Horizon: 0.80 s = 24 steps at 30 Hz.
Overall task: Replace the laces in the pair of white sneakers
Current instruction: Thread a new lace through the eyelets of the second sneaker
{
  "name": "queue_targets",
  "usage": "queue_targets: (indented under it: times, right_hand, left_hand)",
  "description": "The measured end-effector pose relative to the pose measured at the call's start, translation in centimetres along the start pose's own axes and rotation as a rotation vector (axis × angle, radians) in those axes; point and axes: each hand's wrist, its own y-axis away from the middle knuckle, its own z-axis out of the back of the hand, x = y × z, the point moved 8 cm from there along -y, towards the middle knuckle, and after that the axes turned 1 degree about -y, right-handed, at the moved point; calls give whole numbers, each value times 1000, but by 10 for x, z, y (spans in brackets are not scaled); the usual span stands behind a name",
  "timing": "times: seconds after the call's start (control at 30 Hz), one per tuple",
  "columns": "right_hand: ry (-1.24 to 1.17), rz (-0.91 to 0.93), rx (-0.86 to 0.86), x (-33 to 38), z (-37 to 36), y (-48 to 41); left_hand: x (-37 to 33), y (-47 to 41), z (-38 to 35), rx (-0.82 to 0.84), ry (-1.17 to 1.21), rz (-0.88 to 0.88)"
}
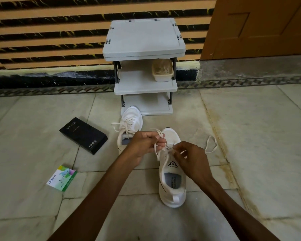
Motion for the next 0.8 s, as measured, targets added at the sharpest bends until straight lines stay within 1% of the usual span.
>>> queue_targets:
  times: [0.07, 0.13, 0.23, 0.33, 0.4, 0.47, 0.53, 0.63, 0.73, 0.8]
  right_hand:
    - [-220, -30, 44, 7, 0, -5]
    - [-418, -146, 121, 7, -5, -8]
    - [-524, -325, 214, 1, -15, -9]
    - [-621, -394, 265, 0, -22, -12]
    - [-661, -414, 283, 2, -26, -15]
    - [-682, -413, 256, 4, -26, -18]
    - [-682, -382, 216, 6, -23, -22]
    - [-683, -323, 163, 6, -14, -28]
    - [-655, -270, 123, 5, -8, -33]
    - [-577, -284, 151, 2, -12, -34]
  left_hand:
    - [1, -1, -3, -14, 9, -14]
    - [0, -2, -3, -25, -8, -24]
    - [-2, -5, -2, -27, 4, -24]
    - [-1, -5, -3, -17, 2, -26]
    - [1, -6, -3, -18, -4, -22]
    - [4, -7, -1, -43, 9, -10]
    - [6, -9, 7, -125, -9, -5]
    - [8, -11, 22, -235, -135, -54]
    - [9, -12, 25, -205, -196, -100]
    - [9, -11, 20, -151, -227, -123]
